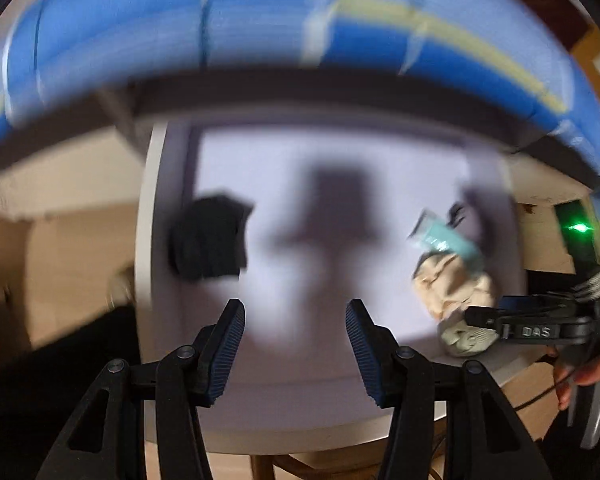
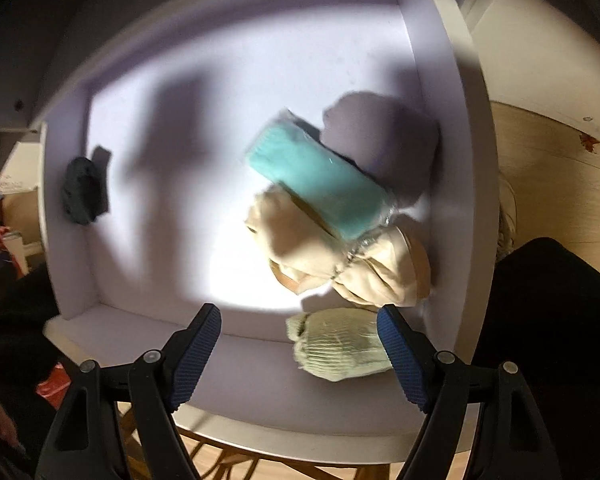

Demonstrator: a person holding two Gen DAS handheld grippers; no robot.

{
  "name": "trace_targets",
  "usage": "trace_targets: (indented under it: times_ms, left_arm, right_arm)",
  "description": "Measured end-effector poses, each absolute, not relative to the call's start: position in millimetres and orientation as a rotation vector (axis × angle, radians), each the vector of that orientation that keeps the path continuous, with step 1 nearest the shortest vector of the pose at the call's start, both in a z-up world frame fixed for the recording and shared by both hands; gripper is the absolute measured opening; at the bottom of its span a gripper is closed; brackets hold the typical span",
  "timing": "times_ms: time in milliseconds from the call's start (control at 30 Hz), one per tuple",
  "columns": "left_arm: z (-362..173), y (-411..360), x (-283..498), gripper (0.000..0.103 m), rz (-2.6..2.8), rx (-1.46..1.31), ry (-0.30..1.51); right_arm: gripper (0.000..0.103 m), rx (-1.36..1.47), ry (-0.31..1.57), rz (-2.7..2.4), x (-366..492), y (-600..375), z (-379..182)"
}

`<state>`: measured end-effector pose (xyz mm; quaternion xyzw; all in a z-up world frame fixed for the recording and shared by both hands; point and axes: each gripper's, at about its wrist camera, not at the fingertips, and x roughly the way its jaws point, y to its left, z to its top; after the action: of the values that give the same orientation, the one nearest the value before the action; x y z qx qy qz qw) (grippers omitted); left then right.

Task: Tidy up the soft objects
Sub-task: 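Return the left gripper to the drawer above the beige garment, then grasp the teal plastic-wrapped item in the drawer with the right gripper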

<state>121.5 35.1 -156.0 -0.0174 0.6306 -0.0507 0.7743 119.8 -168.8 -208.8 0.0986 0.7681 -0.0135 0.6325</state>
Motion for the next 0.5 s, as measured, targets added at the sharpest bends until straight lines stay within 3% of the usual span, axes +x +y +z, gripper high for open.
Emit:
trace_targets:
  times_ms: [233,367,500]
  left_arm:
    - [-183.4,43.9,118.1,0.053,-0.058,-0.112,1.459]
    - [-181.4,44.6,117.2,0.053,-0.052,-0.123,1.449]
    - [-182.0,55.7,121.7,0.053,-0.018,-0.179,1.442]
  right_arm:
    - [0.081,0.067,1.781,-0.031,127.3,-147.1,-245.9]
    - [0.093,-0.099,1.781,-0.019,129.5,-125.4,-263.9]
    - [0.094,-0.09,1.754,0.154,127.1,-97.8,-256.8]
